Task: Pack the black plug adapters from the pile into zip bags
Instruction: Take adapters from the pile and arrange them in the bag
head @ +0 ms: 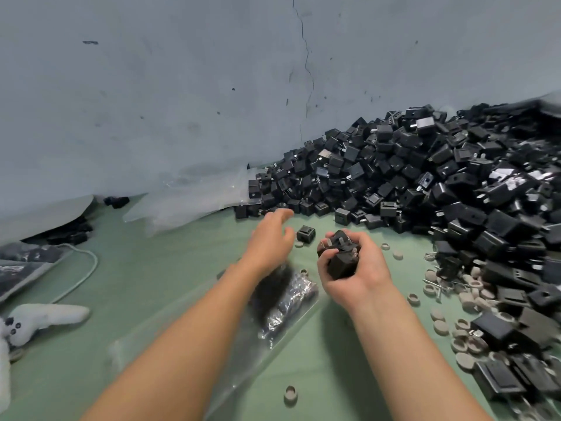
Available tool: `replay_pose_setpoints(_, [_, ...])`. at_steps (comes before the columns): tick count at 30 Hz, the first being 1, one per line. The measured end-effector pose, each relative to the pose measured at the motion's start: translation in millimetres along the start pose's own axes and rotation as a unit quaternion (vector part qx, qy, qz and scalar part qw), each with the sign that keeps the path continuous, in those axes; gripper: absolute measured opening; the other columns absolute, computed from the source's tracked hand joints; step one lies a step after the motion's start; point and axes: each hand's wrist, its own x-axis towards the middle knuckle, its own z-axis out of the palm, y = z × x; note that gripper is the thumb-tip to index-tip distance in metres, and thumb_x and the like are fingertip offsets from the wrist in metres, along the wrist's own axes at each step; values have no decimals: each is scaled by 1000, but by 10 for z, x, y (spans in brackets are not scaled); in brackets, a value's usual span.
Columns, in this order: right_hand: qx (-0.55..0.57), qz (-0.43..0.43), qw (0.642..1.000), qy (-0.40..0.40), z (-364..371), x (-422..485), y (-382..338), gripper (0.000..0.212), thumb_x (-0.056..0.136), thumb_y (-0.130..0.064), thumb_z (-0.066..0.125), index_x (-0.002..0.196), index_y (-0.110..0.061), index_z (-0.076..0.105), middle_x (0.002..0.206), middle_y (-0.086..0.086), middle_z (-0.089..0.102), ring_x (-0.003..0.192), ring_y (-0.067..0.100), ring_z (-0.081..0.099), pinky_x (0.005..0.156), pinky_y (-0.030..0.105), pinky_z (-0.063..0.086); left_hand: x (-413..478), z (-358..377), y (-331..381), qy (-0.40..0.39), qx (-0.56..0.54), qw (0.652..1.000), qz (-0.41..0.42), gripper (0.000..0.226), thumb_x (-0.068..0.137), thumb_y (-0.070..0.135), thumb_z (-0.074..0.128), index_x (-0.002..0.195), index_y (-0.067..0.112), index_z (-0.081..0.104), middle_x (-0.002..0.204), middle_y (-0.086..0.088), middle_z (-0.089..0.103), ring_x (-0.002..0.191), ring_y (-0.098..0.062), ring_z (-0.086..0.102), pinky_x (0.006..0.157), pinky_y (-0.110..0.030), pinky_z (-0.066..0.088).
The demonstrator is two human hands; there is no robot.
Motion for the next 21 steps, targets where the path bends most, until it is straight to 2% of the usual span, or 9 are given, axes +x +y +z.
replay_pose_setpoints(3, [10, -3, 1000, 0, 37, 88, -68, 17, 90, -18, 56, 106, -13, 59, 94, 3, 60, 67, 15, 56, 38, 17, 44, 319, 301, 210, -124, 121, 985, 10, 53, 98, 18, 46, 150, 23, 36, 155, -8, 34, 138, -30, 39, 114, -49, 33])
replay_pose_setpoints(5, [14, 1, 1000, -2, 54, 110, -92, 16, 89, -17, 56, 105, -14, 60, 90, 4, 62, 66, 16, 56, 38, 17, 44, 437, 395, 263, -189, 219, 957, 12, 39, 98, 21, 50, 137, 22, 49, 144, -10, 45, 130, -33, 45, 107, -46, 39])
replay_pose_setpoints(7, [13, 1, 1000, 0, 53, 121, -100, 17, 89, -17, 57, 105, -13, 60, 91, 4, 62, 66, 16, 56, 38, 17, 44, 471, 434, 270, -184, 268, 945, 15, 29, 99, 23, 51, 128, 21, 55, 132, -10, 50, 124, -33, 49, 101, -42, 41])
replay_pose_setpoints(11, [-15, -3, 1000, 11, 26, 104, -30, 18, 89, -18, 57, 106, -14, 60, 96, 5, 61, 64, 16, 56, 39, 17, 45, 290, 194, 237, -92, 139, 986, 29, 45, 99, 33, 52, 142, 20, 48, 141, -7, 53, 124, -25, 52, 104, -42, 44])
replay_pose_setpoints(13, [-43, 7, 999, 7, 19, 64, 66, 15, 90, -18, 56, 102, -10, 60, 97, 6, 59, 66, 16, 56, 39, 17, 45, 88, -116, 127, -14, 66, 997, 32, 42, 98, 42, 53, 133, 20, 57, 126, 2, 63, 110, -16, 60, 95, -38, 50])
replay_pose_setpoints(15, [-80, 17, 997, 0, 4, 7, 192, 15, 91, -19, 55, 96, -5, 61, 93, 8, 58, 64, 15, 56, 39, 17, 46, -209, -522, -91, 66, 11, 998, 19, 29, 97, 48, 53, 111, 25, 65, 98, 14, 67, 89, -5, 62, 79, -29, 49])
replay_pose_setpoints(17, [-119, 18, 993, -8, -17, -59, 319, 16, 92, -19, 55, 97, -5, 61, 91, 8, 58, 61, 14, 55, 40, 16, 46, -588, -941, -363, 143, -63, 987, -26, 26, 100, 47, 50, 86, 29, 61, 74, 15, 61, 67, -1, 60, 65, -29, 47])
replay_pose_setpoints(18, [-136, 15, 990, -11, -32, -97, 372, 16, 92, -19, 55, 99, -6, 61, 89, 7, 60, 60, 14, 55, 40, 15, 45, -799, -1129, -514, 180, -104, 976, -66, 28, 101, 45, 49, 83, 27, 59, 72, 11, 59, 60, -1, 60, 61, -30, 46])
replay_pose_setpoints(21, [-188, -11, 982, -8, -92, -202, 486, 10, 93, -19, 59, 95, -9, 61, 79, 6, 65, 64, 15, 55, 37, 16, 42, -1486, -1502, -939, 254, -224, 919, -203, 22, 103, 34, 49, 104, 16, 63, 87, -4, 61, 66, -11, 64, 60, -28, 51])
